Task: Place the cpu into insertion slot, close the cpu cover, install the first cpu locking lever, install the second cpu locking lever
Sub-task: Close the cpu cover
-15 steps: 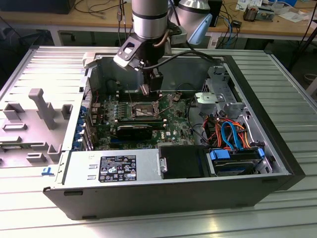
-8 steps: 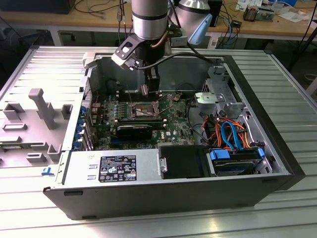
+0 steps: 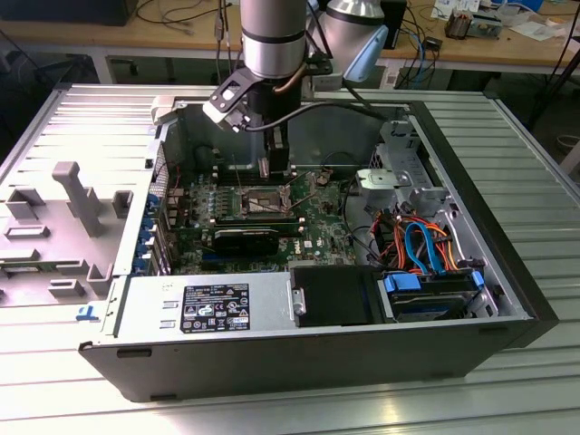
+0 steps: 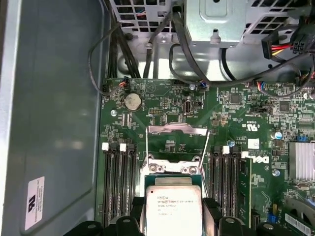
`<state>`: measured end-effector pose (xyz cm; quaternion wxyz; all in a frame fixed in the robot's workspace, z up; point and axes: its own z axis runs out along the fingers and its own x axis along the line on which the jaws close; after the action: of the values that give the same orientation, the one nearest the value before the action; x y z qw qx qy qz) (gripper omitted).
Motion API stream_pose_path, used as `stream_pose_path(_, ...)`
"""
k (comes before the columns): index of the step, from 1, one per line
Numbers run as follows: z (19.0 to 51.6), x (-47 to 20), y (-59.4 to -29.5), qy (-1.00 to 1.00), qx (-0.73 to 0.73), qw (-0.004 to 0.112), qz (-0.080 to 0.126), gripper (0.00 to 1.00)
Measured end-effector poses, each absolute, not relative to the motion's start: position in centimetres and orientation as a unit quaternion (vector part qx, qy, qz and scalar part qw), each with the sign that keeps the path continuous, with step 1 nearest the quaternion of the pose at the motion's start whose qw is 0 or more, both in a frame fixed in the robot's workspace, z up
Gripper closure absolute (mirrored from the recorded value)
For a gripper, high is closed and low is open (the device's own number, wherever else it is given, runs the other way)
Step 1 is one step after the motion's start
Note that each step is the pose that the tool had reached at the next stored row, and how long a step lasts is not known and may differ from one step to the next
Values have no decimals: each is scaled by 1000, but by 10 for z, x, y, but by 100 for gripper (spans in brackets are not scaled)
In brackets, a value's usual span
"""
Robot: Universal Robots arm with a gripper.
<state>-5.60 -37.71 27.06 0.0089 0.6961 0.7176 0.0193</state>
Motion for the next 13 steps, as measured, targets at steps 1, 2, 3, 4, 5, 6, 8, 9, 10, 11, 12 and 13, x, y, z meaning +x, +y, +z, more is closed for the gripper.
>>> stream_pose_path(1, 270, -56, -377, 715, 699, 9, 19, 45)
stream_pose_path(2, 268, -56, -377, 710, 704, 9, 19, 45)
stream_pose_path(3, 267, -57, -377, 709, 705, 9, 19, 45)
stream_pose_path(4, 266, -57, -377, 708, 706, 9, 19, 45)
stream_pose_path(5, 265, -57, -377, 708, 706, 9, 19, 45)
stream_pose_path(6, 264, -58, -377, 708, 706, 9, 19, 45)
stream_pose_path(8, 261, -59, -377, 708, 706, 9, 19, 45)
stream_pose_path(9, 260, -59, -377, 708, 706, 9, 19, 45)
stream_pose_path(10, 259, -60, -377, 708, 706, 9, 19, 45)
stream_pose_path(11, 257, -61, -377, 708, 706, 9, 19, 45)
stream_pose_path(12, 256, -62, -377, 709, 705, 9, 19, 45)
stream_pose_path(13, 254, -62, -377, 709, 705, 9, 19, 45)
